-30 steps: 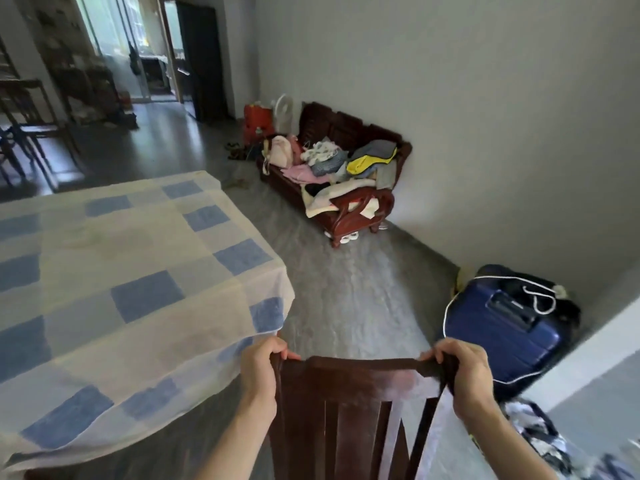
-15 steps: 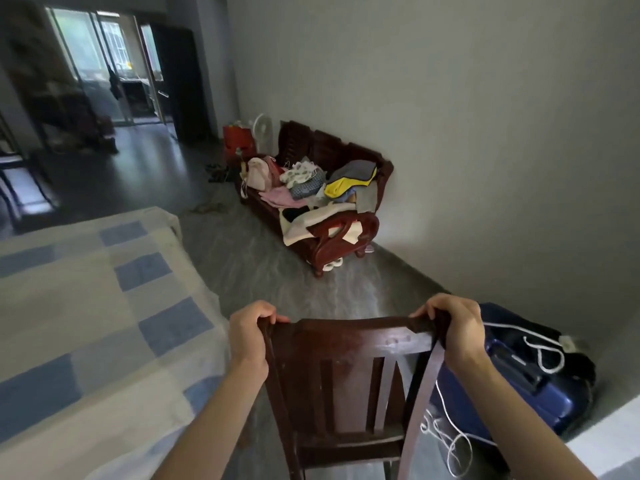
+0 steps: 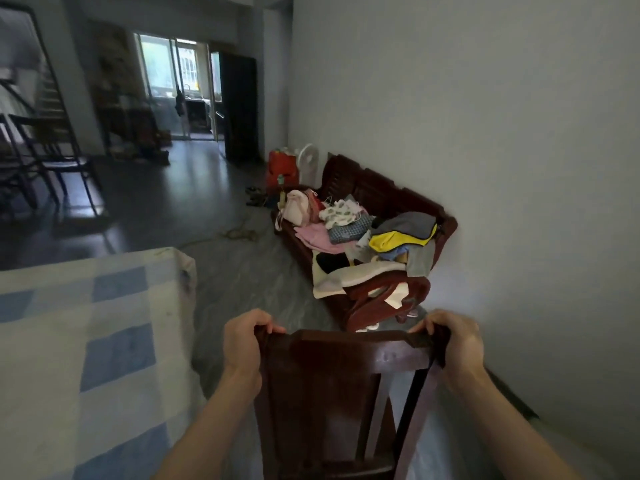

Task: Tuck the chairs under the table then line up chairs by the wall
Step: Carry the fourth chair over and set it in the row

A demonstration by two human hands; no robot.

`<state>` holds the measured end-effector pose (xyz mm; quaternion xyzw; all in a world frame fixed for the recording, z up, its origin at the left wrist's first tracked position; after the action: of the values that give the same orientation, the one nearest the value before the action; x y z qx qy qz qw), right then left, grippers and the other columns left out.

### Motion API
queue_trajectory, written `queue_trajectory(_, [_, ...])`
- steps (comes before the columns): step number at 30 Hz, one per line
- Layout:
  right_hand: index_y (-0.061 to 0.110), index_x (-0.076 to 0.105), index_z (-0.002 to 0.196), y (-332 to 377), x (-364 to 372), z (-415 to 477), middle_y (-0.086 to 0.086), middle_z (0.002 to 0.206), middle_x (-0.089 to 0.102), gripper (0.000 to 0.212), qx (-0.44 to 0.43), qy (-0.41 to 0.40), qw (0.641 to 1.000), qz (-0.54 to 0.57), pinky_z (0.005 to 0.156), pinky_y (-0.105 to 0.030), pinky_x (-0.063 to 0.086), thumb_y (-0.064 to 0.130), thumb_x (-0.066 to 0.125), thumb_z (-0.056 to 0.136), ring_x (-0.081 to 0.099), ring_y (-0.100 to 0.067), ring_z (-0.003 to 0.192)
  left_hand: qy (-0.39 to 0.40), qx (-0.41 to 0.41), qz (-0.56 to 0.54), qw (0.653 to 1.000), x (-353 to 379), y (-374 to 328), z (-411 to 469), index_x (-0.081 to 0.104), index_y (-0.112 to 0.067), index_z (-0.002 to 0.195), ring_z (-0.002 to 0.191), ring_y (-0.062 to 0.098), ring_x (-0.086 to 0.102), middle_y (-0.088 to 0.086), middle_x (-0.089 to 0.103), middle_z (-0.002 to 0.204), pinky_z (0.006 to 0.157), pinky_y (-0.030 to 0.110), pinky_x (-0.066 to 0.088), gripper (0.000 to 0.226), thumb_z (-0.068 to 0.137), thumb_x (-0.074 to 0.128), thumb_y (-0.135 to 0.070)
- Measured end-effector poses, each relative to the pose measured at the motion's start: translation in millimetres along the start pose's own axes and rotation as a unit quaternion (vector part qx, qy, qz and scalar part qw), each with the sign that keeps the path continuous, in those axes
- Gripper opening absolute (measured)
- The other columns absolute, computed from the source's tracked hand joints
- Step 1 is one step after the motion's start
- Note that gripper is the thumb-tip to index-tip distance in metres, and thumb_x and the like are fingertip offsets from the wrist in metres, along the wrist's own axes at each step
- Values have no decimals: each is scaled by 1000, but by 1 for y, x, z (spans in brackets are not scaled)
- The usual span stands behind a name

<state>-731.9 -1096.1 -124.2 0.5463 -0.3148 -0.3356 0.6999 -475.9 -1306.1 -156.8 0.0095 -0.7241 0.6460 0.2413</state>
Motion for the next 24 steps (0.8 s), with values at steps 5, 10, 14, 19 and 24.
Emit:
queue_trajectory(5, [0,53,54,-32,78,117,-22,60,66,39,7,52,998,46,62,-24,58,-5,43,91,69,-22,59,-49,6,-27,998,-1,-3,116,49,-14,46,52,18,65,15,51,57,68,39,44,36,80,51,-1])
queue_trajectory(10, [3,48,51,-88,157,245,-32,63,61,26,20,85,993,82,61,-29,52,6,49,76,66,-32,62,-102,12,-29,994,-2,0,239,53,-11,48,51,18,62,24,58,65,63,37,46,33,80,52,-2])
queue_trajectory(14, [13,51,47,-129,225,355,-29,60,63,21,-4,136,989,56,61,-32,48,28,58,60,65,-29,61,-147,25,-10,989,2,1,351,54,-11,49,51,18,62,15,65,54,60,32,47,32,81,52,-7])
queue_trajectory(19, [14,54,47,-144,320,489,-17,60,70,24,-23,182,982,45,61,-36,45,20,51,70,63,-29,58,-185,39,-11,982,14,-18,492,51,-8,53,46,15,62,14,63,50,47,20,48,29,82,50,-5])
queue_trajectory(24, [-1,49,55,-156,423,609,-28,61,68,35,11,219,969,114,56,-28,53,-10,37,86,66,-30,57,-201,81,-15,976,15,-50,626,50,-11,50,49,18,65,8,53,47,60,32,45,33,82,50,-2])
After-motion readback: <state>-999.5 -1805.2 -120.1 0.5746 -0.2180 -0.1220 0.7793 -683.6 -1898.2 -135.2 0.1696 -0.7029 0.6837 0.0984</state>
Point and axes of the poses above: each hand's wrist, its own z-axis towards the middle knuckle, its own x-axis out of the palm, y = z × x, the point moved 6 cm from there along z, towards the middle knuckle
